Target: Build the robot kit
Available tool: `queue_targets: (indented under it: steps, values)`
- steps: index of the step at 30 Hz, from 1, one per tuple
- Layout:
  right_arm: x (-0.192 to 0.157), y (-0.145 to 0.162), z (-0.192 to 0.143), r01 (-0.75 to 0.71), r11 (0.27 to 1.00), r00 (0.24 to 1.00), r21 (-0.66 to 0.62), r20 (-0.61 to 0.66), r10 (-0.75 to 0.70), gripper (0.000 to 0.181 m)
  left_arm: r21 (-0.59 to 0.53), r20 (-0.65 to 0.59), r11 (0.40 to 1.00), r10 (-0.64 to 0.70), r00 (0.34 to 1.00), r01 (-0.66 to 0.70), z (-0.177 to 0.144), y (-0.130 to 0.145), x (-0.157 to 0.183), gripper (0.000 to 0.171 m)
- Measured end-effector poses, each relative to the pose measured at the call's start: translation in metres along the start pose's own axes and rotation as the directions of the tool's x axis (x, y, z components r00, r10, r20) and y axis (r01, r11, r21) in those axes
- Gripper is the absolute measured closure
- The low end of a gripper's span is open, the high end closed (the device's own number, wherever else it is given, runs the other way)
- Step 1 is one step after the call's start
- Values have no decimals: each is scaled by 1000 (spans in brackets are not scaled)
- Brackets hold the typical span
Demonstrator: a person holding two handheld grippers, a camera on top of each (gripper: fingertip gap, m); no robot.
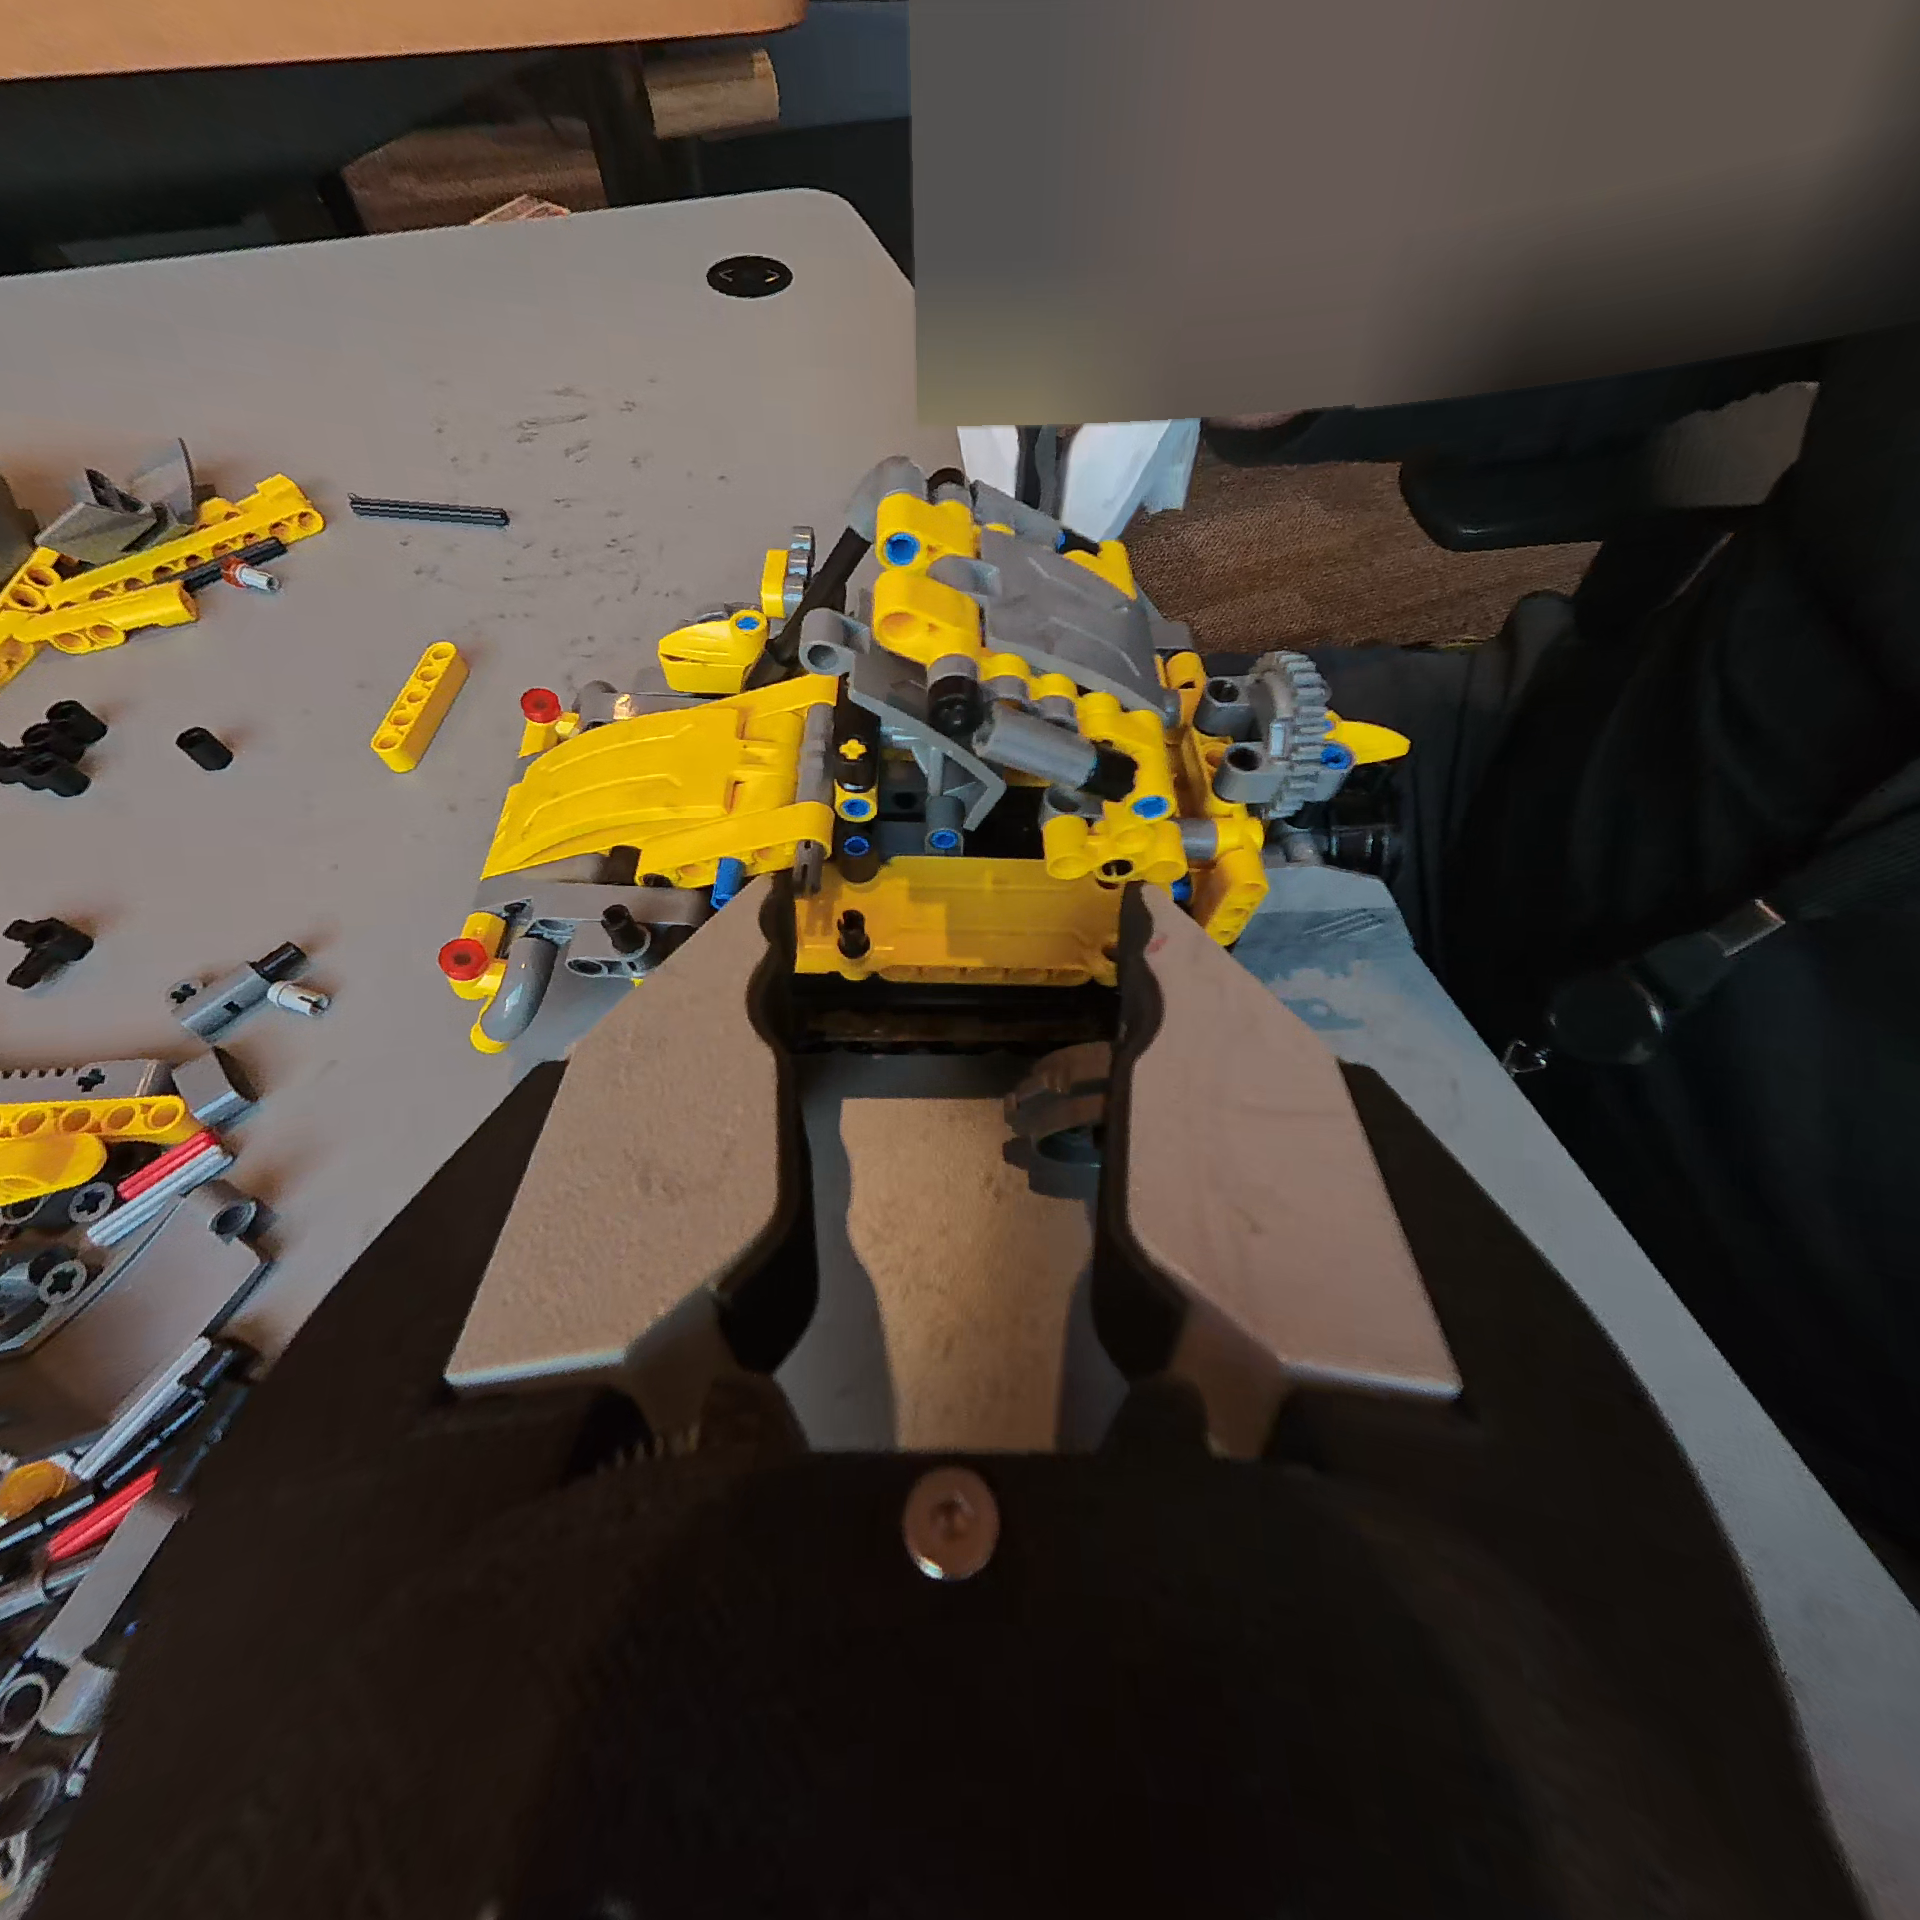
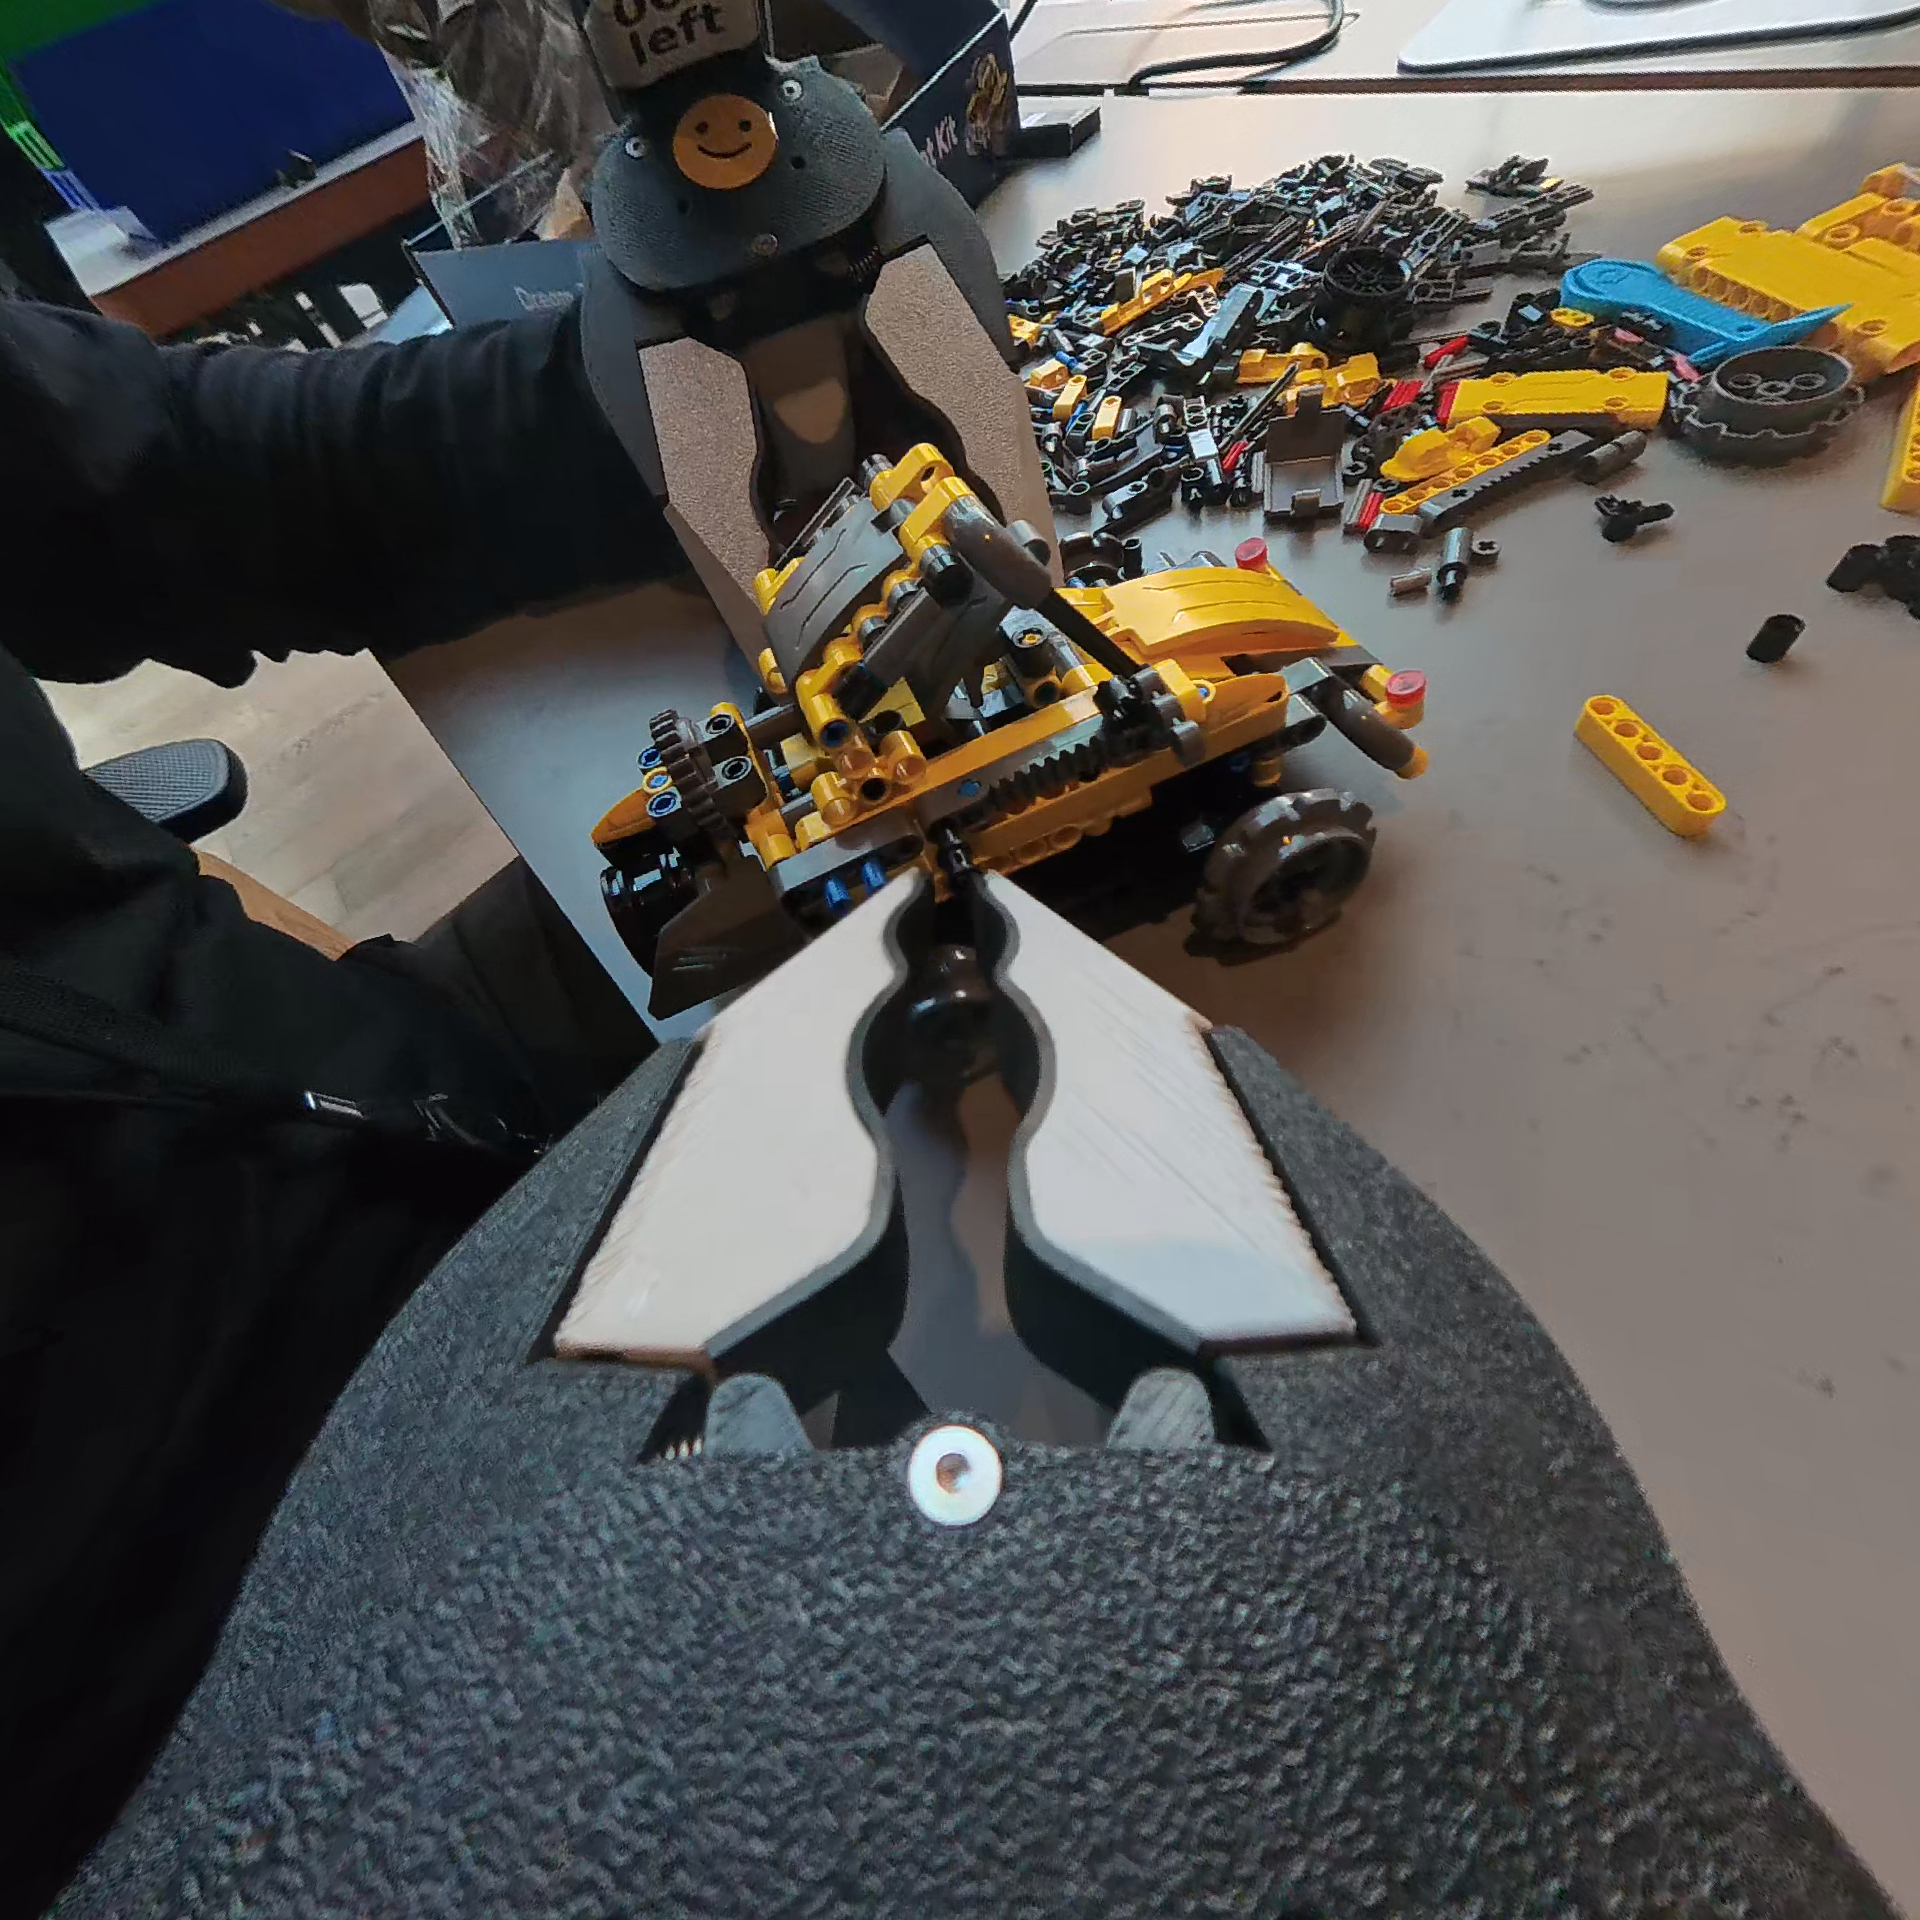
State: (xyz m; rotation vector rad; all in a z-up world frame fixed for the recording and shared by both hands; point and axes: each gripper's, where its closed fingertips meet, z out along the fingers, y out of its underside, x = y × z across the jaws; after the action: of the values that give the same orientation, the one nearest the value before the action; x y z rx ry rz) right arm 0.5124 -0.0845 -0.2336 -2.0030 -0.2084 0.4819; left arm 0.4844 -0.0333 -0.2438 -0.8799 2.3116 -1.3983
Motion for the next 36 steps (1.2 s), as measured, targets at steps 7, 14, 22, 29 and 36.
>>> queue_targets:
  steps: [7,14,22,29,36]
  values:
    - [3,-1,0,62,998,998,-18,-20,-62,177,-3,5,1000,-1,1000,1,2,-1,-1,112]
    - [4,0,-2,56,998,998,22,-3,-56,175,1,12,1000,8,1000,-8,2,-1,-1,113]
    - [2,-2,-2,32,997,999,76,2,-32,179,4,10,1000,0,1000,0,1,-1,-3,118]
    - [3,-2,-2,34,995,999,95,-9,-33,178,3,16,1000,-7,1000,7,2,-1,-4,119]
    - [4,-2,-1,167,984,982,63,-103,-161,176,0,31,1000,-16,999,16,3,-2,-5,122]
